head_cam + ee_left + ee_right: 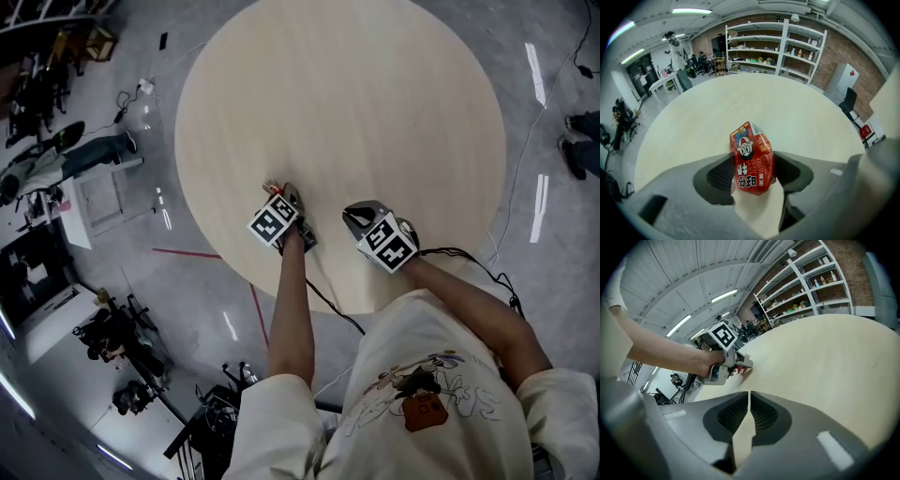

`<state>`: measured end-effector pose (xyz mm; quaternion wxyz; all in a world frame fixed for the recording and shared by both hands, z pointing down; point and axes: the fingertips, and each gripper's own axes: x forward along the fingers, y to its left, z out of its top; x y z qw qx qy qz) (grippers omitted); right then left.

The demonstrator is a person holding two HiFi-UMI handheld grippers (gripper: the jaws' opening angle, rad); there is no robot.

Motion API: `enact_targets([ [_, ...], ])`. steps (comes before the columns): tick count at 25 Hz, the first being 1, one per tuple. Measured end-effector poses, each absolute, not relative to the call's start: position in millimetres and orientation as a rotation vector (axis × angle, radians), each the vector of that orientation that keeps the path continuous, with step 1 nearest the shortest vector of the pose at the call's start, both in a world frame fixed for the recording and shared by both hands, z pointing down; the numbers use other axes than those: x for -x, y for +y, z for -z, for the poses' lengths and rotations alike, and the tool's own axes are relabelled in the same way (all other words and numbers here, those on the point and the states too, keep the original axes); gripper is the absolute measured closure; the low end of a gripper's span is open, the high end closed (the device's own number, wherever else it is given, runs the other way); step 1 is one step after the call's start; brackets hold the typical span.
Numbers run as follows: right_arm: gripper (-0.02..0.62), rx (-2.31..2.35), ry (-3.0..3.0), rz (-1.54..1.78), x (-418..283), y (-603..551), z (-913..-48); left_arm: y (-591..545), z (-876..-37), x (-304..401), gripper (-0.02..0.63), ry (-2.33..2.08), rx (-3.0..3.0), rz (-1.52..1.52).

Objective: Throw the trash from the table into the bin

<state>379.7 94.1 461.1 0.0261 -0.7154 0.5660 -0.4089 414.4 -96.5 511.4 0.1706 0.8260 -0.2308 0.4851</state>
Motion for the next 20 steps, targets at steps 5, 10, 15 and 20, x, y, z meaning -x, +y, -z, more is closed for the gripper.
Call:
enact_targets([
  [5,0.572,2.224,1.754,1.262,-378,100,-461,-96,-493,-410,0.462,-0.736,-2.363,-1.303],
  [10,0.574,2.215,1.774,1.232,-374,95,-448,-97,-465,-407,0.506,-0.749,-2.396,-1.231],
  [15,0.577,2.211,1.822,1.197,-367,100,-430,-84,-431,-397,0.511,-0.764,-2.415,-1.163],
  [20,0.578,2.211,1.850,1.170,-366,119,-420,-49,-409,-378,0.518,-0.763,-2.400,-1.112],
])
